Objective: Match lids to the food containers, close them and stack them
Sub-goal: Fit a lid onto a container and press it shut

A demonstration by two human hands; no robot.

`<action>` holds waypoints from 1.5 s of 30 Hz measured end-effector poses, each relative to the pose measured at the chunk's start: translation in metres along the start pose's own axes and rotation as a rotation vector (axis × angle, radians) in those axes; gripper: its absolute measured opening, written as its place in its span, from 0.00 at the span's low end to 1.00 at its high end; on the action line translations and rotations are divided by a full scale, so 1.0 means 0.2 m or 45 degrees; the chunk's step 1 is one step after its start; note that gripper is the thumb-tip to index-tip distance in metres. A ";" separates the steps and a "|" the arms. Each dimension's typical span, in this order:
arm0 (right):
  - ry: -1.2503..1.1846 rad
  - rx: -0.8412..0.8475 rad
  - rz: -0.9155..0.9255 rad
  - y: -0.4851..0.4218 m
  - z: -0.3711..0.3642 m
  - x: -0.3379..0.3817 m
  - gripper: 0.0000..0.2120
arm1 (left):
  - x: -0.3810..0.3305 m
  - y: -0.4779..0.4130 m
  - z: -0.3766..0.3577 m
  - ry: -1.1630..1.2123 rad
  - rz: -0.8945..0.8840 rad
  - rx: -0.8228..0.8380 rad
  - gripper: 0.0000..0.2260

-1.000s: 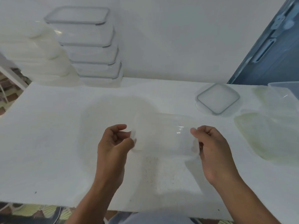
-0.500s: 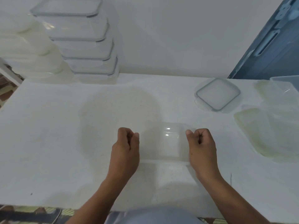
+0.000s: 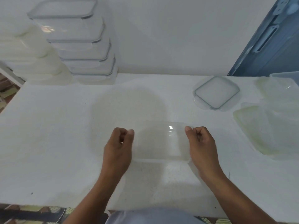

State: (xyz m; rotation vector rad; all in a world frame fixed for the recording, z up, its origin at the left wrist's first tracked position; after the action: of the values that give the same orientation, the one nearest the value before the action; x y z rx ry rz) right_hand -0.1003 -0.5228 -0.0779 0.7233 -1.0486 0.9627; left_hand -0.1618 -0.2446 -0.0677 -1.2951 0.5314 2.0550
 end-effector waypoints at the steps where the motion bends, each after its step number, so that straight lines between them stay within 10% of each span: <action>1: -0.004 -0.009 0.010 -0.02 0.02 0.02 0.19 | 0.01 -0.04 0.05 0.072 0.067 -0.072 0.14; 5: -0.014 -0.098 0.117 -0.20 0.18 0.14 0.15 | -0.13 -0.16 0.22 0.487 0.265 -0.210 0.11; 17: 0.537 0.413 0.405 -0.96 0.23 0.48 0.04 | -0.56 0.37 -0.69 0.984 1.006 0.694 0.24; 31: 1.323 0.616 0.429 -1.48 0.12 0.28 0.34 | -0.55 0.40 -1.20 0.842 1.140 0.293 0.29; 45: 0.809 0.556 -0.029 -1.62 0.10 0.11 0.18 | -0.53 0.35 -1.31 0.945 1.230 0.279 0.12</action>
State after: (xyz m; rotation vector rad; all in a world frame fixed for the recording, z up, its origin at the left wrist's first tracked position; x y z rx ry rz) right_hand 0.1905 -0.6689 -0.0658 0.7071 -0.2733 1.3070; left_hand -0.0107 -0.4928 -0.0853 -1.8602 1.9656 2.0011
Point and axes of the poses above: each hand's wrist, its own y-axis away from the middle knuckle, its own z-axis out of the back of the hand, x = y × z, the point moved 9 cm from there along -y, towards the middle knuckle, and after that the axes turned 15 degrees about -x, right-handed, at the moved point
